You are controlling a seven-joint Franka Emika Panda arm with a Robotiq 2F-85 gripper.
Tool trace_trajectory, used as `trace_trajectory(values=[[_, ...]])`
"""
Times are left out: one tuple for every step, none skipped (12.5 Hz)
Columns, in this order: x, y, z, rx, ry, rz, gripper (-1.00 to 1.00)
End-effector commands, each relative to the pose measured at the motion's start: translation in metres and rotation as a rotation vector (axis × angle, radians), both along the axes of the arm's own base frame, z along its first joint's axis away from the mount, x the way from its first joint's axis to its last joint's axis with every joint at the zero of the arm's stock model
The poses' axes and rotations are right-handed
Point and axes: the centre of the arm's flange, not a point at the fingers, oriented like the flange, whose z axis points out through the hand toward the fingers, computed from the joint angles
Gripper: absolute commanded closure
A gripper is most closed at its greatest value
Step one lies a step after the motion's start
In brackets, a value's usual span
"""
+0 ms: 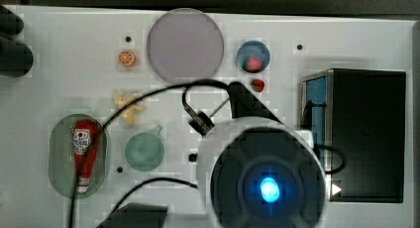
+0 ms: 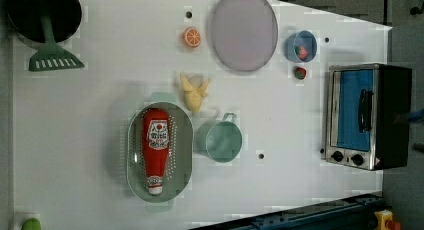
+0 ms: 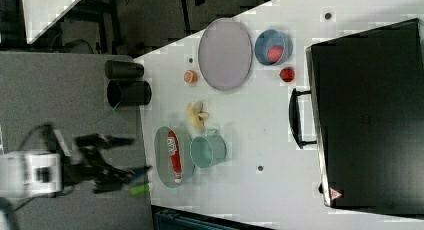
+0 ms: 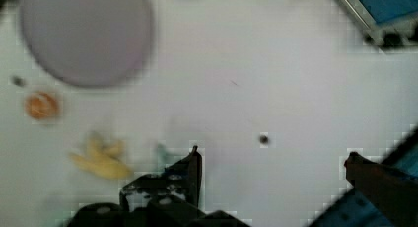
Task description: Pick ketchup from strainer and place it on the table
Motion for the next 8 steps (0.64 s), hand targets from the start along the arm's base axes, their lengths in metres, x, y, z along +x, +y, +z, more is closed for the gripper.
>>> trace_trajectory(values=[[0.026, 0.079, -0.042, 0.005, 0.062, 0.107, -1.0], [0.026, 0.104, -0.05, -0.003, 0.073, 0.154, -1.0], [0.025, 0.129, -0.059, -0.011, 0.086, 0.202, -1.0], [0.023, 0.156, -0.067, -0.017, 0.088, 0.252, -1.0], [0.021, 0.184, -0.074, -0.02, 0.08, 0.301, -1.0], [0.019, 0.21, -0.081, -0.02, 0.063, 0.341, -1.0], [0.016, 0.234, -0.088, -0.017, 0.045, 0.368, -1.0], [0.012, 0.257, -0.098, -0.011, 0.036, 0.392, -1.0]])
